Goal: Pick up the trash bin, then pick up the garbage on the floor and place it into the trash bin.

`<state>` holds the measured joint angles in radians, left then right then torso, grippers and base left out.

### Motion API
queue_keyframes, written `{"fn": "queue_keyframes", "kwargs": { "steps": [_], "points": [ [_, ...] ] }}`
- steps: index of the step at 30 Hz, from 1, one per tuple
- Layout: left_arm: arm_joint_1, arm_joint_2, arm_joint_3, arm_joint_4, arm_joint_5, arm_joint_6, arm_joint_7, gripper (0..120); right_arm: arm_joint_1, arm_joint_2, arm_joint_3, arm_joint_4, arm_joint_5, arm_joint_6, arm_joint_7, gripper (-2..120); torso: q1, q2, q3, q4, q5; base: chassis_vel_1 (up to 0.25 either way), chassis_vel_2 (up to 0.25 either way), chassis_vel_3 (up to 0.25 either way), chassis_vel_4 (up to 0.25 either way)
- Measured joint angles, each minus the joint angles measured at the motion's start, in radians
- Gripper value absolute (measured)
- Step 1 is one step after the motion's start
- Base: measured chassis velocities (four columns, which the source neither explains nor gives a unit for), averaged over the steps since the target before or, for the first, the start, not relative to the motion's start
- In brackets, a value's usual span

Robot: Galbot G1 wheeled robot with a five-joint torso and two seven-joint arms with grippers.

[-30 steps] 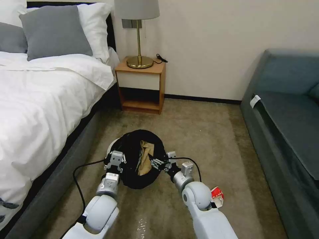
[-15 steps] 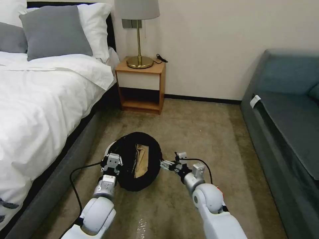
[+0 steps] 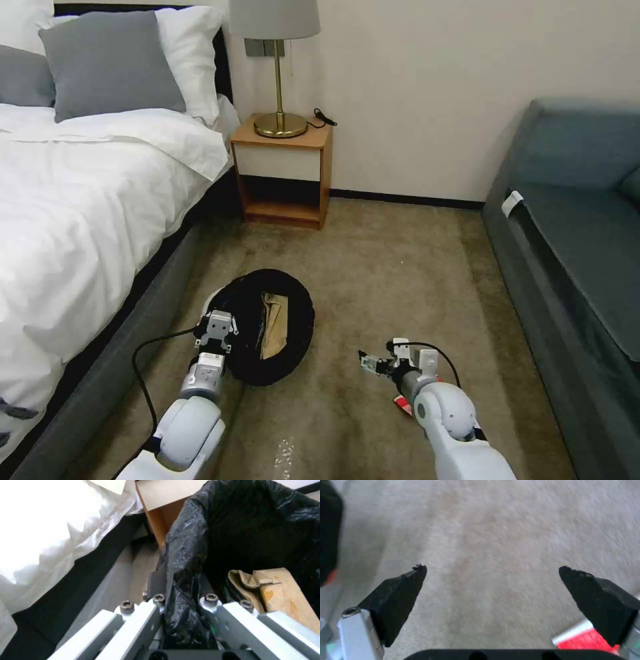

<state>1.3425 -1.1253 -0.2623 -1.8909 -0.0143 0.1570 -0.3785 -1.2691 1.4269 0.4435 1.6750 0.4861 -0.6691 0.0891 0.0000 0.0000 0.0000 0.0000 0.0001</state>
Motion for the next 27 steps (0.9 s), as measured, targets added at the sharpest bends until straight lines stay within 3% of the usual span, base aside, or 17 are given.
{"fn": "queue_keyframes", "kwargs": {
  "steps": [12, 27],
  "points": [
    [-0.019, 0.025, -0.007, 0.018, -0.021, -0.001, 0.0, 4, -0.019, -0.048, 0.085, -0.033, 0.151, -0.071, 0.137, 100, 0.0, 0.0, 0.0, -0.0001, -0.0001, 0.0, 0.0, 0.0, 0.0],
    [-0.034, 0.018, 0.015, 0.045, -0.007, 0.004, -0.001, 4, 0.011, -0.059, 0.095, -0.178, 0.159, -0.07, 0.228, 100, 0.0, 0.0, 0.0, 0.0, 0.0, 0.0, 0.0, 0.0, 0.0]
  ]
}}
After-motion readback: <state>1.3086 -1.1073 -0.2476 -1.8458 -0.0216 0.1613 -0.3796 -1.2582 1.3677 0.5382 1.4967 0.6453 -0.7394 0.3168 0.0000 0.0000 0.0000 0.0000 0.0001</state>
